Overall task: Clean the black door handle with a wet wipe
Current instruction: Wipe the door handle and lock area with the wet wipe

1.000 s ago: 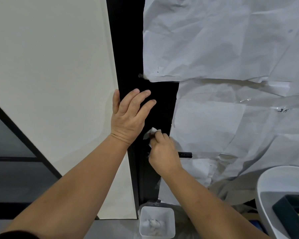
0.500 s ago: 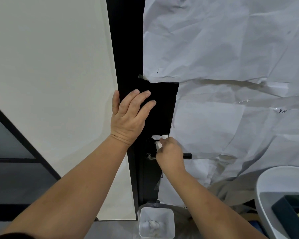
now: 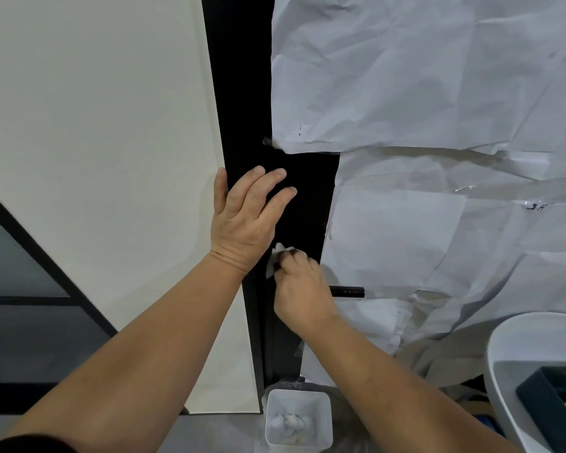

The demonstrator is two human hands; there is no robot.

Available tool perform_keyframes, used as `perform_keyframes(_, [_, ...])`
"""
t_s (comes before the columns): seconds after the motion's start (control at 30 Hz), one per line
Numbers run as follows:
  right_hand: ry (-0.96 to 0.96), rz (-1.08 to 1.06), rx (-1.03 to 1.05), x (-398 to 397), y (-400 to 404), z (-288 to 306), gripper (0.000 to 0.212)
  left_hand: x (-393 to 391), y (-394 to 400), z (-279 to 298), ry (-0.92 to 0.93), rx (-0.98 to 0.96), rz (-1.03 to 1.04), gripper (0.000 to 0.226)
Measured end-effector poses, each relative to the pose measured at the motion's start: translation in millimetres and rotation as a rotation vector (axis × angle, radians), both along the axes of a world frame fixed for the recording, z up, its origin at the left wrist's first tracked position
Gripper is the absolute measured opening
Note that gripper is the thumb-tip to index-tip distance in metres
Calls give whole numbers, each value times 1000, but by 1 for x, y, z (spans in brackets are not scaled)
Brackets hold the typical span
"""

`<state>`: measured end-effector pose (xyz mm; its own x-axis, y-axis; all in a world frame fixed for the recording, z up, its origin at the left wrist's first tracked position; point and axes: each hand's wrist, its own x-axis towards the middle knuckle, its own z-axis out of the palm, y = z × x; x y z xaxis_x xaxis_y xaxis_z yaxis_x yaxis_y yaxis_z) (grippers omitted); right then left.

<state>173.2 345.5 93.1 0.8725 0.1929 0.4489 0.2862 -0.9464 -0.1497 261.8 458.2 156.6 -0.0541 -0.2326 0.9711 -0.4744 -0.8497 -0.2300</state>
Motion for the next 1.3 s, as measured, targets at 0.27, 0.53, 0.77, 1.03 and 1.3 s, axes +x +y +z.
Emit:
perform_keyframes(0.27, [41, 19, -307, -3, 6, 2, 26, 2, 0, 0, -12, 0, -8, 30])
perform_keyframes(0.53, [23, 27, -168, -2, 1, 0, 25, 3, 0, -1, -13, -4, -9, 32])
perform_keyframes(0.77, [51, -133, 319, -1, 5, 3, 29, 2, 0, 0, -8, -1, -17, 28])
perform_keyframes(1.03, [80, -338, 395, 4, -10, 7, 24, 2, 0, 0, -13, -6, -15, 27])
perform_keyframes(1.3, [179, -318, 528, 10, -25, 17, 16, 1, 0, 1, -8, -1, -7, 27])
